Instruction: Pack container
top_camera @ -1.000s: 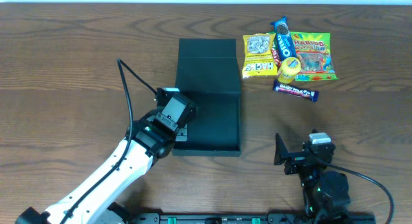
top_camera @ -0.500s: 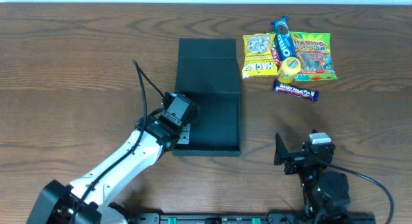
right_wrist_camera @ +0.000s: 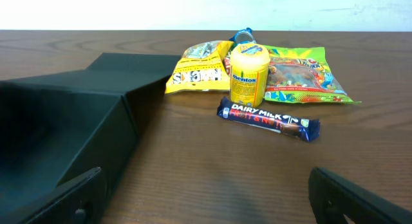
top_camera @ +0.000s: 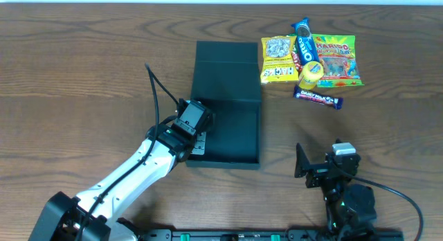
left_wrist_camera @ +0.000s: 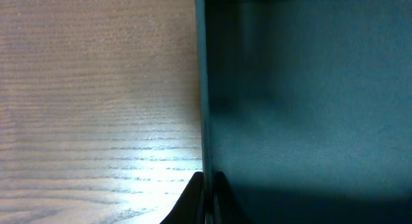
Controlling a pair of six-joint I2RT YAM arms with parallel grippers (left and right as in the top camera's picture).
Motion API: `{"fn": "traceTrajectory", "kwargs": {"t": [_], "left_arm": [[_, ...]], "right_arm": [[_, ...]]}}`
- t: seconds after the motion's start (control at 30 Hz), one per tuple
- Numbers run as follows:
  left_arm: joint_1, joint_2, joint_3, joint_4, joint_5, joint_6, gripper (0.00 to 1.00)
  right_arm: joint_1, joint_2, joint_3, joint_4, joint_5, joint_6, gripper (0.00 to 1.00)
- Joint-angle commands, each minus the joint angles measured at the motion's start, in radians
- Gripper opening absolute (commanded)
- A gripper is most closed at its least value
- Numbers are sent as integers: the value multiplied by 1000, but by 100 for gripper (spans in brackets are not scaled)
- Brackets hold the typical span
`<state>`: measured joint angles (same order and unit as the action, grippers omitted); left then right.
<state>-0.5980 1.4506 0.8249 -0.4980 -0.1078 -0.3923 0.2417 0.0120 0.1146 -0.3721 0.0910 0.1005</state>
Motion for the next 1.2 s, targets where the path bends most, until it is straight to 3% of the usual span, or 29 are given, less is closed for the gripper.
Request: {"fn": "traceTrajectory", "kwargs": {"t": [0.0,0.4,0.43,0.47,0.5,0.53,0.83,1.17], "left_arm": [[3,5,-8,10,17,4,6],[3,5,-8,13,54,-42,6],[3,5,-8,13,55,-42,41],[3,5,-8,13,55,-42,67],[3,4,-8,13,55,-42,88],[3,4,-7,12,56,-42,97],[3,-126,141,-162,55,-40,95],[-8,-489,241,-364,82,-41,95]], "right_arm": [[-1,-6,-4,2,11,-12,99],[-1,-6,-4,2,11,-12,99],[-1,-6,-4,2,11,-12,99],[-1,-6,-4,2,11,-12,99],[-1,-6,-4,2,11,-12,99],[-1,-6,-4,2,11,-12,99],[-1,-6,-4,2,11,-12,99],[-1,-6,-4,2,11,-12,99]]}}
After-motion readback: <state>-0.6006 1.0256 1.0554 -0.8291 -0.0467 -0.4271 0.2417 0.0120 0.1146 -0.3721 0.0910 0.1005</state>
